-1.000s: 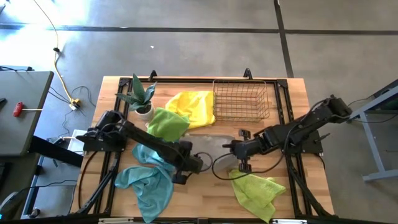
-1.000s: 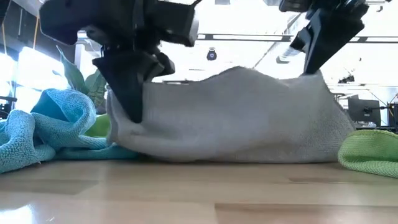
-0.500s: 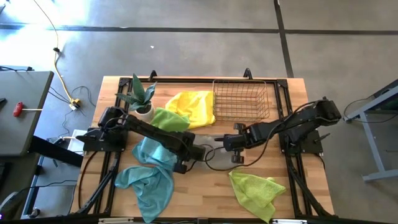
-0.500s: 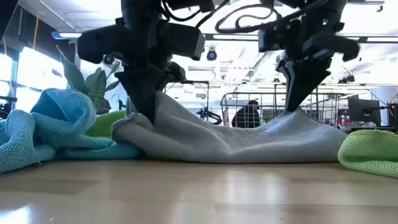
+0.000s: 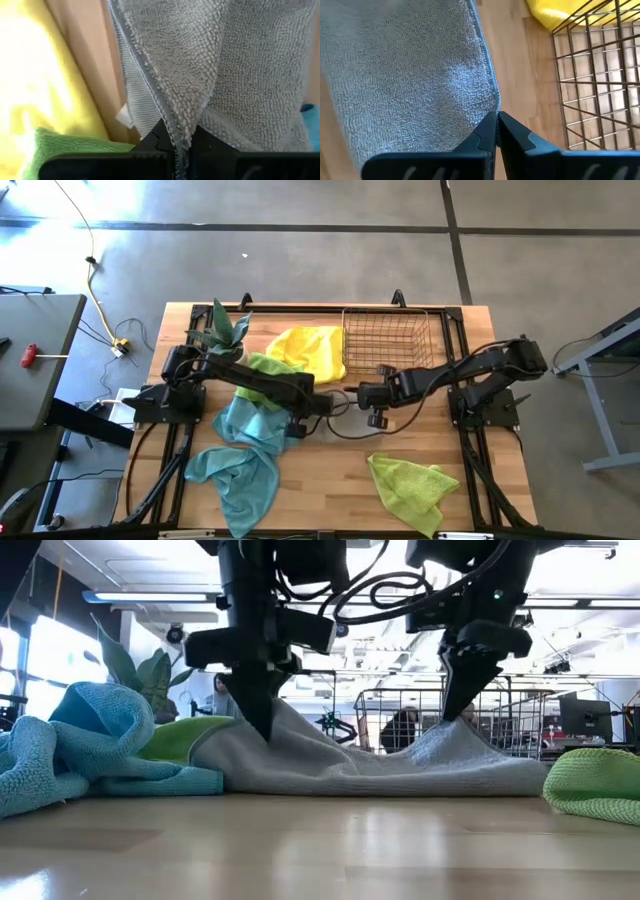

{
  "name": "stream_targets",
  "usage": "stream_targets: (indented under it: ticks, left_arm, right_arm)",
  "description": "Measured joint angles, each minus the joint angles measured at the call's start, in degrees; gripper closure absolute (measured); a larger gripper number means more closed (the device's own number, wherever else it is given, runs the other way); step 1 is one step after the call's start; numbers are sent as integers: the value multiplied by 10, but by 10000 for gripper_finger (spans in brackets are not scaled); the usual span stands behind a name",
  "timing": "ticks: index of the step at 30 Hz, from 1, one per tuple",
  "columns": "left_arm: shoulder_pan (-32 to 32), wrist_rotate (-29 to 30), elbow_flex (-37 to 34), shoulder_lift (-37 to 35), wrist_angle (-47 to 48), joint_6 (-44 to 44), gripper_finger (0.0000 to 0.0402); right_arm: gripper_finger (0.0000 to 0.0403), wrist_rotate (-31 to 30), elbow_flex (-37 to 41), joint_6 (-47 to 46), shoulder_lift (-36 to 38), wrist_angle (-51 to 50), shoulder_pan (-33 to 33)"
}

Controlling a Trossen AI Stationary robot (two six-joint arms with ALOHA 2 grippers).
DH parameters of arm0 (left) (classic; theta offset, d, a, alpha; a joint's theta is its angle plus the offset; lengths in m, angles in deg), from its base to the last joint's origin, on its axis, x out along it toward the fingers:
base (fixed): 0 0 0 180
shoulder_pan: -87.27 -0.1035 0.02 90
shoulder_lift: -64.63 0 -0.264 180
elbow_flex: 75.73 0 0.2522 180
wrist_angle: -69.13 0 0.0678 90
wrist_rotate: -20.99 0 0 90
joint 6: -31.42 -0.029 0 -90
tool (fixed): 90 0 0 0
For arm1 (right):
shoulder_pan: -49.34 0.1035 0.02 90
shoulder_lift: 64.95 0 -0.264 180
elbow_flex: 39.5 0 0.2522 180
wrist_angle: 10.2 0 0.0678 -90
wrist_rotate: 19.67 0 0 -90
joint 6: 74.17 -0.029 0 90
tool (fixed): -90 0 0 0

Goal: Fold microfiber towels
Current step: Fold the gray microfiber towel

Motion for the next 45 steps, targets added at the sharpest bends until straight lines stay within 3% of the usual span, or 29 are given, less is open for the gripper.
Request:
stream_targets:
  ticks: [16, 21, 25, 35, 45]
  left_arm:
    - [-4, -7, 0, 17, 3, 0, 401]
    - [-4, 67, 0, 24, 3, 0, 386]
    - [-2, 104, 0, 24, 4, 8, 355]
    - [-1, 7, 0, 24, 49, 54, 281]
    - [0, 20, 9, 16, 69, 87, 286]
  right_arm:
    - [395, -3, 0, 14, -50, 6, 0]
    - [389, -3, 0, 20, -50, 8, 0]
    - [359, -3, 0, 20, -50, 9, 0]
    - [285, -47, 0, 15, -45, -24, 0]
    - [285, -13, 0, -17, -43, 1, 19]
